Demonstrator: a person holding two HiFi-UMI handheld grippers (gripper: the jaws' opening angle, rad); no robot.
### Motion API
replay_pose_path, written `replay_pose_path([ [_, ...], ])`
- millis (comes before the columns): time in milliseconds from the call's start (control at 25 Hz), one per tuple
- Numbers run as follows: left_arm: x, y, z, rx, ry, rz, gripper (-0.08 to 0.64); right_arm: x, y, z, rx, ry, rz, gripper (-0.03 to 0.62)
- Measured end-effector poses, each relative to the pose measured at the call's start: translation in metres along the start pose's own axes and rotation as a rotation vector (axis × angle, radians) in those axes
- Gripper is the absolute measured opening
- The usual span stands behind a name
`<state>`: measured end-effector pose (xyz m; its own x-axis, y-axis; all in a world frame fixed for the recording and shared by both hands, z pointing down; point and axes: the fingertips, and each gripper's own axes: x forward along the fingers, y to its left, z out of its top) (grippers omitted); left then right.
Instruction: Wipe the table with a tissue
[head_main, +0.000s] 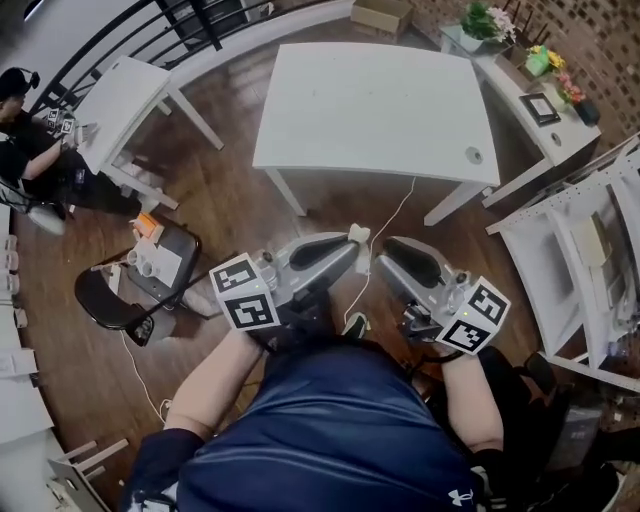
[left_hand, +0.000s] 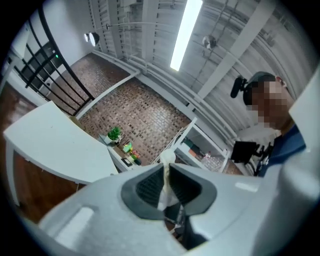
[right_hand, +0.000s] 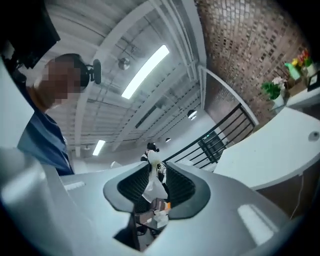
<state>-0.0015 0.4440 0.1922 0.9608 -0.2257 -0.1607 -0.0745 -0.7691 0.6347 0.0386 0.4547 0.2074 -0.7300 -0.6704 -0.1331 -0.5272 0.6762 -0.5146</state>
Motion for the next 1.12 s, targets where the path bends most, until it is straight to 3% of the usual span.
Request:
replay_pose_path([
  [280,0.004,0.038,0.038,-0.097,-0.021,-0.176,0.035,0.046,-0.031,0.008,0.118,-0.003,0.042,0.126],
  [520,0.009,0.086,0.067,-0.154,0.032,-0.276,0.035,0.107,-0.062,0.014,0.186,0.018,0.054,0.135],
  [560,0.008,0.096,0.072,-0.165,0.037,-0.286,0.035,0.117,-0.069,0.015,0.197,0.017,0.051,0.122],
  [640,0.007,0.114,0.083,-0.197,0.040,-0.307,0.035,0.133,-0.081,0.015,0.228,0.013,0.050,0.036],
  [720,0.005,0.130,0.092,-0.245,0.038,-0.333,0.035,0.148,-0.090,0.015,0.258,0.012,0.050,0.032],
  [840,0.002,0.154,0.101,-0.285,0.038,-0.336,0.035,0.169,-0.105,0.012,0.256,0.034,0.015,0.034],
  [1120,0.007,0.204,0.104,-0.278,0.064,-0.248,0.035,0.192,-0.146,0.002,0.244,0.086,-0.082,0.021],
])
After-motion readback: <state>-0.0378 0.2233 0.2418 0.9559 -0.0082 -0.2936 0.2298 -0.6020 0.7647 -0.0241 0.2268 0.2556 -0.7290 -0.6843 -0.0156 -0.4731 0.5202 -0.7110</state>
